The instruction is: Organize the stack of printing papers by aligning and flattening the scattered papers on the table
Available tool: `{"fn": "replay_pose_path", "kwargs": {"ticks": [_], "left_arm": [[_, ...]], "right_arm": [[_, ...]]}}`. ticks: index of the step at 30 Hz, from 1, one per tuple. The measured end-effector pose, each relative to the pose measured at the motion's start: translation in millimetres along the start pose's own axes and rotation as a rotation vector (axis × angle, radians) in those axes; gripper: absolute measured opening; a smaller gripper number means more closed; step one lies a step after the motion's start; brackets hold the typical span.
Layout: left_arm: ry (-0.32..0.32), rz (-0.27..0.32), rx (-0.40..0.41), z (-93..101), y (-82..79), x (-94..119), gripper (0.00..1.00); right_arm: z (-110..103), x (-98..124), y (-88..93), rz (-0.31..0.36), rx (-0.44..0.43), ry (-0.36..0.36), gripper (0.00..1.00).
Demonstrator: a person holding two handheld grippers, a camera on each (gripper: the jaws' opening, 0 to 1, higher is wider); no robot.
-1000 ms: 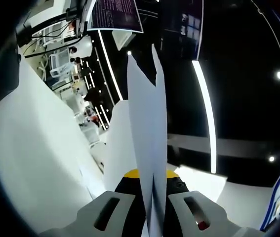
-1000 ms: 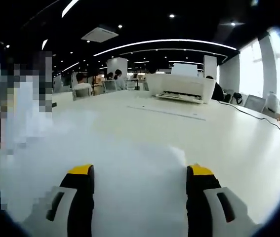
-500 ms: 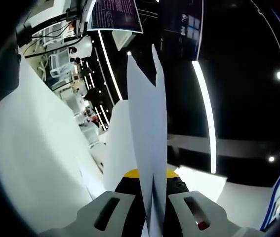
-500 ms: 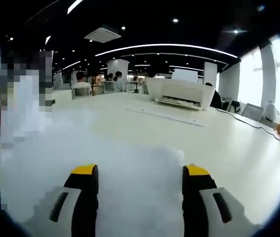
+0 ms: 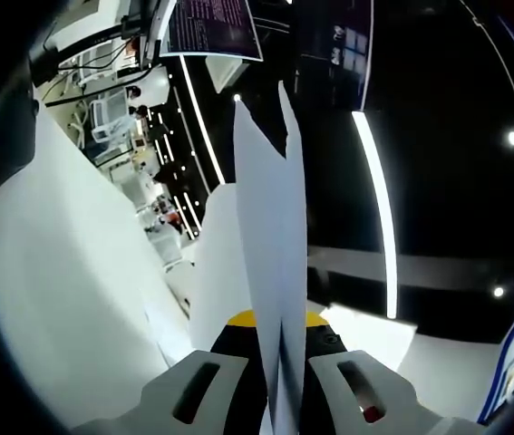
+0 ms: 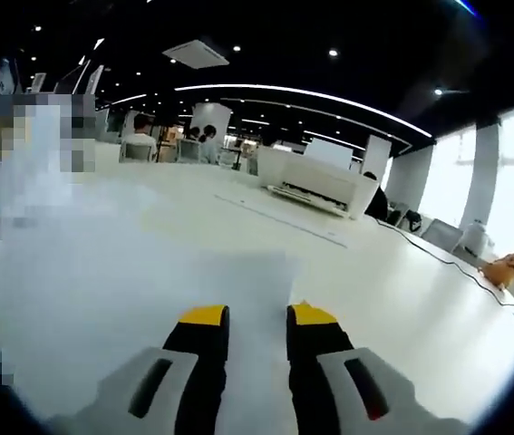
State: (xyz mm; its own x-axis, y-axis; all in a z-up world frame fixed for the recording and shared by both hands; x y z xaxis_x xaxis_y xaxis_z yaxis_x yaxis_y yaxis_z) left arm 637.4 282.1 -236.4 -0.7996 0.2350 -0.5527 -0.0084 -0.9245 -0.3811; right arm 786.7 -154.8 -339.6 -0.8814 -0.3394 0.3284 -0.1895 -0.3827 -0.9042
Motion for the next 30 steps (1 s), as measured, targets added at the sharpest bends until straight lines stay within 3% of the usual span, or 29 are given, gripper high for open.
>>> {"fn": "replay_pose_path", "kwargs": {"ticks": [16, 30], "left_arm": [[-0.001, -0.001, 0.001, 2.2, 1.3, 0.4, 0.06], [0.000, 0.001, 0.003, 3.1, 1.5, 0.7, 0.06]], "right_arm": [[-1.4, 0.5, 0.6, 0.001, 0.005, -0.015, 0.01], [0.7, 6.9, -5.4, 0.046, -0.064, -0.025, 0.00]]}}
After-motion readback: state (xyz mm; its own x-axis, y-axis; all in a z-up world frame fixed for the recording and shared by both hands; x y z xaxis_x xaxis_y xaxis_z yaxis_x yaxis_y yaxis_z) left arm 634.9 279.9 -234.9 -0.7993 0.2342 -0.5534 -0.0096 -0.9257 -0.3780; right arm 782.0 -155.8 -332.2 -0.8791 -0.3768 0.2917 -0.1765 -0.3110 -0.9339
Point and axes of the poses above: the point that each gripper's makers call its tool centre point, and the gripper's own axes: x roughly backward along the fingers, z roughly to its right, y roughly out of its underside, the point moved 1 cm from there along x, roughly backward along the fingers, and after that the axes turned 2 degrees about x, right-handed, at the moved point
